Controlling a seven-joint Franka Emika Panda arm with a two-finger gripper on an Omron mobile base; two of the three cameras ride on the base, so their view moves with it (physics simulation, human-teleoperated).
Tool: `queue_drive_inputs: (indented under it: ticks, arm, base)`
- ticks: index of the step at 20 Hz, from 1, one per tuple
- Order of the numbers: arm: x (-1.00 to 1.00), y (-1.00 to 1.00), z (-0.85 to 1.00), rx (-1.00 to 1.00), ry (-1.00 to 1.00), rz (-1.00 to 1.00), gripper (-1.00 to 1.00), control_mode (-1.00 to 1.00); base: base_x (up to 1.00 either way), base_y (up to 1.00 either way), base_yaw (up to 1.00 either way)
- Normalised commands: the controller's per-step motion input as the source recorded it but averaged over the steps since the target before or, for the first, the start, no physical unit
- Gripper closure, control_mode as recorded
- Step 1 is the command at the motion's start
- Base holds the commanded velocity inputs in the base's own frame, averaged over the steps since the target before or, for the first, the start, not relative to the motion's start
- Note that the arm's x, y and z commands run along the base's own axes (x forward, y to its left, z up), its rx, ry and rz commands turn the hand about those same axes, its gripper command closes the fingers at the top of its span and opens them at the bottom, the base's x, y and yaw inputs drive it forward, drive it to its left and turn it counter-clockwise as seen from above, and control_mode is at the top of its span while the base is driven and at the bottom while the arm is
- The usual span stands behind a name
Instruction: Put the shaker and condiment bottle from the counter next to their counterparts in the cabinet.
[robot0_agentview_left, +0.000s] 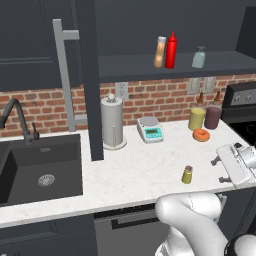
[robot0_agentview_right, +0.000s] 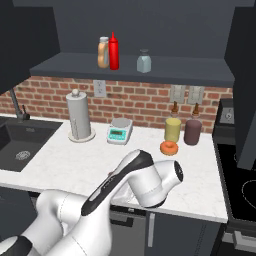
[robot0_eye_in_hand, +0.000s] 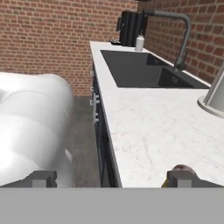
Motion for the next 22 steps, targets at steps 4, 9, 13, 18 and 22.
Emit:
queue_drive_inputs:
  ticks: [4,9,13,18,22]
  arm:
    - [0.32,0.00,0.00,0.00,0.00,0.00,-1.00,-1.00]
    - [0.20,0.00,-0.04,0.00,0.00,0.00,-1.00,-1.00]
    - [-0.02,0.00,0.00,0.00,0.00,0.00,-1.00,-1.00]
    - [0.00,0.29,-0.48,0.00,-0.03,0.00,-1.00,-1.00]
    - [0.08,0.27,-0.46,0.00,0.00,0.00,-1.00,-1.00]
  base:
    - [0.00,0.00,0.00]
    - [0.00,0.00,0.00]
    - [0.00,0.00,0.00]
    - [0.00,0.00,0.00]
    - [0.00,0.00,0.00]
